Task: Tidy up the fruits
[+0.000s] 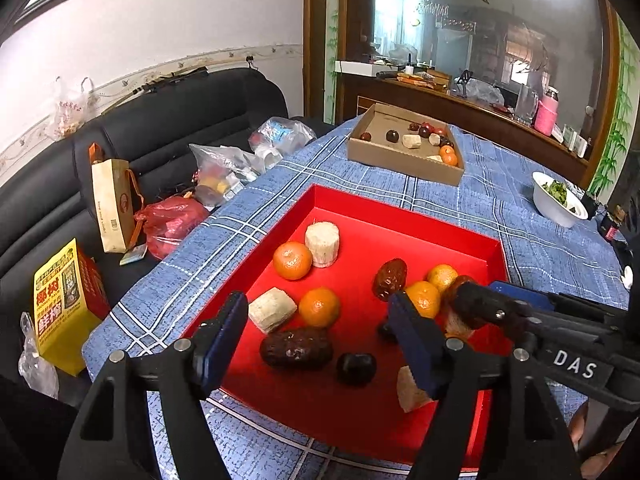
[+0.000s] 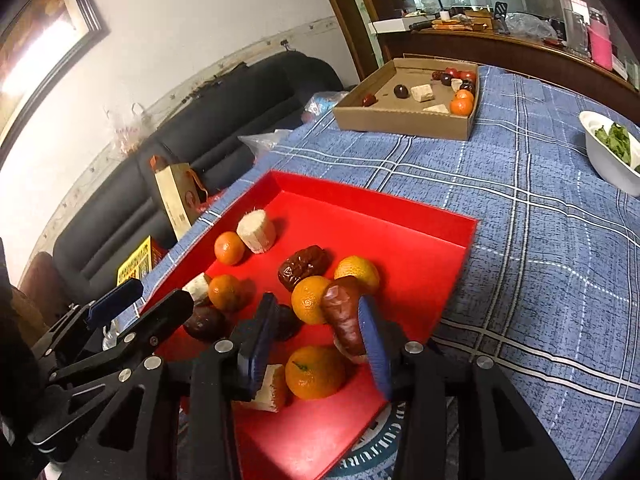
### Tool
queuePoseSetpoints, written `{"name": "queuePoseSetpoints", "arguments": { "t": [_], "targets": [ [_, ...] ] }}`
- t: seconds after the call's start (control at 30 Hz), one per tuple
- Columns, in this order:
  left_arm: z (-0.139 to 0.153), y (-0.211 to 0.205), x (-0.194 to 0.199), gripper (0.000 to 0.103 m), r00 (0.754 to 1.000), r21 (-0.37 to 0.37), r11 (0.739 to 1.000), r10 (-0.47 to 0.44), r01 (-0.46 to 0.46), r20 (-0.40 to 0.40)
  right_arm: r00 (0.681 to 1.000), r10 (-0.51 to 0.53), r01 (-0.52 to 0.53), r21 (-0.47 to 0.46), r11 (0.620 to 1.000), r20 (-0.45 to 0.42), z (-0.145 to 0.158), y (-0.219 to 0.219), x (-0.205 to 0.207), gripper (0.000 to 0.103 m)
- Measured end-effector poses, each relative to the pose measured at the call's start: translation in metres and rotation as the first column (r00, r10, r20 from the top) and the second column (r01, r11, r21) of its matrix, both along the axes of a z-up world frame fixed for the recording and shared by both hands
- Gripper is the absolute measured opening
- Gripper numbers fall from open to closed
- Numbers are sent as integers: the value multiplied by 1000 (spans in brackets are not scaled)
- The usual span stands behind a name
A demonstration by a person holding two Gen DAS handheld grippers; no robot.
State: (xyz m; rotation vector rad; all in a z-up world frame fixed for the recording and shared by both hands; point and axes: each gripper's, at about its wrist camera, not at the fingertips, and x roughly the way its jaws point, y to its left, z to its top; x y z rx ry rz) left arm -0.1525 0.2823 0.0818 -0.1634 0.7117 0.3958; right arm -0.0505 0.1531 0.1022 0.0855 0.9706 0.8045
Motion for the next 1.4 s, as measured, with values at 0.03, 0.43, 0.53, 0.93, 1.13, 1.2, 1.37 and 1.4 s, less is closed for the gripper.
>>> {"name": "queuePoseSetpoints", "arguments": {
  "t": [0.03,0.43,0.53,0.93,1.13,1.2,1.37,1.4],
  "targets": [
    [2,-2,-1,74,1000,7,1000,2,-2,5,1000,-5,5,2,1000,4,2,-2,-1,47],
    [41,-41,-29,102,976,240,956,130,-169,173,991,-91,93,-17,996,99,17,-44,-32,56],
    [49,-52,-35,103,967,278,942,130,-189,219,988,-99,101,-13,995,117,20,-53,-41,58],
    [45,-79,-23,103,990,266,958,76,-106,122,976,-119,123,-12,992,182,24,-77,-67,74],
    [35,-91,-15,103,997,238,970,39,-55,69,974,-143,149,-17,989,176,20,-88,-65,76],
    [32,-94,-12,103,998,228,973,25,-36,50,974,-154,159,-19,987,167,17,-90,-64,76],
    [23,-96,-3,103,1000,193,981,6,-8,11,975,-166,172,-31,985,144,9,-95,-59,76],
    [22,-96,-2,103,1000,191,981,6,-7,8,976,-167,173,-32,984,141,8,-95,-59,76]
  ]
}}
